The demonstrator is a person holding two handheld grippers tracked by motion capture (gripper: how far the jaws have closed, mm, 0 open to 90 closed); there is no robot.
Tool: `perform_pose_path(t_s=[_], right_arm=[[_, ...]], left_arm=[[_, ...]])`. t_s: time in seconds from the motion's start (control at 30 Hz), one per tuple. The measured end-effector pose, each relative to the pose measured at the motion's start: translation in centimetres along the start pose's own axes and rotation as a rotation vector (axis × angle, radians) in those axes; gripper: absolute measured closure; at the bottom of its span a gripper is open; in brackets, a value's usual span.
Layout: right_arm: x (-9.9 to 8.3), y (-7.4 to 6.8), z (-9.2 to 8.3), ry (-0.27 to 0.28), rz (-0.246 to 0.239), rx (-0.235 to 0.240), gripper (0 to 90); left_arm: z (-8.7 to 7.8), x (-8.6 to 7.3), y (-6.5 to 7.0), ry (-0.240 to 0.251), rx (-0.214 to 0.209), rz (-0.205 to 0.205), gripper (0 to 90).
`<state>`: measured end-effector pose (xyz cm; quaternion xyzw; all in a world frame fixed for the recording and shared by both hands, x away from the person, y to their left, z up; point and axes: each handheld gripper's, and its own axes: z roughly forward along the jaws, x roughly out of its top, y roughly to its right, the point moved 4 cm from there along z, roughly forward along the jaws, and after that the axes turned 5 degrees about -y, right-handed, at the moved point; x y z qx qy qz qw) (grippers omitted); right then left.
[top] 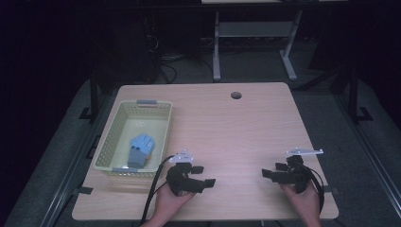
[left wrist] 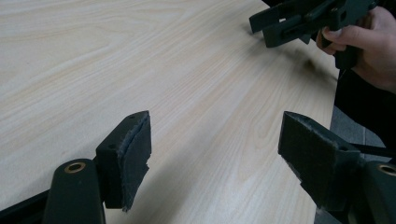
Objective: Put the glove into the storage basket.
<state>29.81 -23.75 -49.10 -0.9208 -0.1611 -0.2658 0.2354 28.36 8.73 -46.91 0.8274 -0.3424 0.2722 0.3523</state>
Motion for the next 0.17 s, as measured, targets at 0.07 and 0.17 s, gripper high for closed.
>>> perform_pose_path(t_s=[0.07,0.17], right_arm=[[-0.08,-0.12,0.02,0.0,-0.008,0.003,24.9],[0.04,-0.35,0.15,0.0,-0.022,0.024,24.1]], left_arm=[[-0.17,-0.32,-0.06,-0.001,0.009,0.007,25.3],[-0.32,-0.47,0.06,0.0,0.008,0.012,25.3]])
